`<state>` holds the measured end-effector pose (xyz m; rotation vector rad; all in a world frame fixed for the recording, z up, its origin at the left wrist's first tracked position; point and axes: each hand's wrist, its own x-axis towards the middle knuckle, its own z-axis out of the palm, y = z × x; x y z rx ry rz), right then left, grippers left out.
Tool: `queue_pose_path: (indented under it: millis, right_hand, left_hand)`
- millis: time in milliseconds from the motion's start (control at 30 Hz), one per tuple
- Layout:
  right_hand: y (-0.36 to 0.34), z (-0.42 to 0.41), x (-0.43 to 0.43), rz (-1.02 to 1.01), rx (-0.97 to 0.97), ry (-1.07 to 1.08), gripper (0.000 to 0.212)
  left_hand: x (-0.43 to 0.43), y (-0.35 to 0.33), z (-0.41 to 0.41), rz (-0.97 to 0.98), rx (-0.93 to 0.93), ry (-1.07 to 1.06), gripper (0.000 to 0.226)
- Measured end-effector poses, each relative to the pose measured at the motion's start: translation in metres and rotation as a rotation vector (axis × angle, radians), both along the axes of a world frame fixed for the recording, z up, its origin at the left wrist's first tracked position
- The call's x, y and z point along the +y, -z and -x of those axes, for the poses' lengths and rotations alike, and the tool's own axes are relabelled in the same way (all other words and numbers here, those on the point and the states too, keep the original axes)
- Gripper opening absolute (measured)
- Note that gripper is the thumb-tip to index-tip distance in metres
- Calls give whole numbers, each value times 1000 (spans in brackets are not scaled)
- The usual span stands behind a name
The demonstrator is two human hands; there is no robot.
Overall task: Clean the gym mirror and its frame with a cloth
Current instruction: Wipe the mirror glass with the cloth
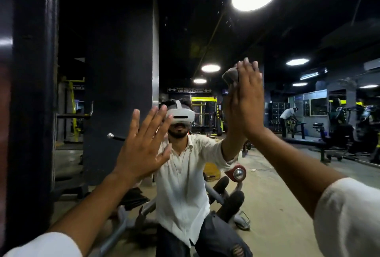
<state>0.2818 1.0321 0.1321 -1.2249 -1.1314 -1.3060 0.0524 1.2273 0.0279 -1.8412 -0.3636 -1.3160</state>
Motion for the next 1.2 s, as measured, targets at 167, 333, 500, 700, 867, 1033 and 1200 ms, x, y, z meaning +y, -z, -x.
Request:
queue_pose_path:
  millis: [167,333,500,700,867,1033,1200]
  right_hand:
    - [162,14,17,436,-383,33,69]
    - [214,-15,-7,719,-859,114,59]
    - [209,-8,-4,452,-350,41,65]
    - [295,-19,-6,751,-914,32,63]
    - [221,-42,-32,514,-449,91,72]
    - [131,-57,-39,722,-935,184,59]
    - [13,-79,-54,411,-518,105,56]
  left_hand:
    - [-18,49,-16,8,89,1,94]
    - [-27,122,-21,50,135,-54,102]
    - [-24,126,-24,53,134,-91,100]
    - [-28,123,-23,74,140,-126,102]
    - [-40,111,-21,59,64,-37,85]
    - [-68,11,-68,-26,34,-36,75]
    - [-79,-30,-108,94,-64,-63,77]
